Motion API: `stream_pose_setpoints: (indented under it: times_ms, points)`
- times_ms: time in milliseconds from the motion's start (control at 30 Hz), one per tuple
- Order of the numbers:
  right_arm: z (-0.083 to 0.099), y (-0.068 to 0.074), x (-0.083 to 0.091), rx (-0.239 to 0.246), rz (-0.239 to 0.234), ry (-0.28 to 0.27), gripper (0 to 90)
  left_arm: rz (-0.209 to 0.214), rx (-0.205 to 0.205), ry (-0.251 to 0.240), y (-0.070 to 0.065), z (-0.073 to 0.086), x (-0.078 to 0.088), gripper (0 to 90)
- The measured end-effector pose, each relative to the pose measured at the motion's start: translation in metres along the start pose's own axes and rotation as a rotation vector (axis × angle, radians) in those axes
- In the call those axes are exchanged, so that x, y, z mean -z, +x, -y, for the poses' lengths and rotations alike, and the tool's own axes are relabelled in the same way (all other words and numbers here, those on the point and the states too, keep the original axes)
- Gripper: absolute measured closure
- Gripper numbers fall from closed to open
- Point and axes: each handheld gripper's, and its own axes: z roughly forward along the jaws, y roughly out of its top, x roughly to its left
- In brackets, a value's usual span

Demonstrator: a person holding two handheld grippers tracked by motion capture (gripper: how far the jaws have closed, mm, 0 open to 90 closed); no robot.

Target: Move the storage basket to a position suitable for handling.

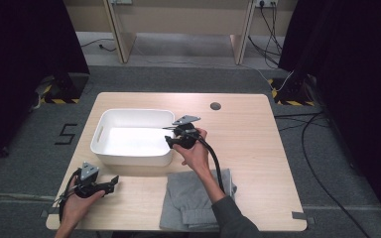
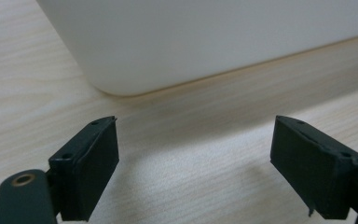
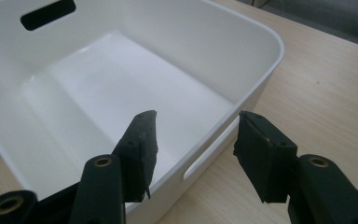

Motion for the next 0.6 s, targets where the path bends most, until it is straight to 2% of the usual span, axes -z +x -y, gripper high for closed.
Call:
stream_pose_setpoints:
  times_ms: [33, 67, 100, 200, 267, 333, 367, 467, 600]
  points:
    - [0.000, 0.000, -0.003, 0.006, -0.001, 0.008, 50.4, 0.010, -0.004, 0.037, 0.000, 0.001, -0.002, 15.0]
    - [0.000, 0.000, -0.007, 0.002, -0.001, 0.021, 51.2, 0.025, -0.004, 0.051, 0.001, 0.000, -0.004, 14.4]
    - [0.000, 0.000, -0.010, 0.002, -0.005, 0.030, 51.3, 0.030, 0.000, 0.052, 0.001, 0.000, -0.004, 14.4]
    - [-0.002, -0.001, -0.017, 0.007, 0.028, 0.057, 54.1, 0.025, 0.006, 0.052, 0.001, 0.000, -0.004, 14.1]
    - [-0.002, -0.003, -0.020, -0.015, 0.022, 0.074, 55.1, 0.025, 0.007, 0.052, 0.002, 0.000, -0.004, 13.8]
    - [-0.003, -0.004, -0.024, -0.058, 0.012, 0.082, 54.6, 0.017, 0.011, 0.052, 0.002, 0.000, -0.004, 13.8]
    - [-0.003, -0.005, -0.025, -0.058, 0.013, 0.083, 54.9, 0.010, 0.020, 0.052, 0.002, 0.000, -0.004, 13.8]
    - [-0.007, -0.007, -0.028, -0.051, 0.044, 0.098, 57.1, 0.005, 0.020, 0.053, 0.002, 0.000, -0.004, 13.8]
    - [-0.008, -0.012, -0.037, -0.008, 0.110, 0.133, 60.2, 0.007, 0.019, 0.053, 0.002, 0.001, -0.004, 13.7]
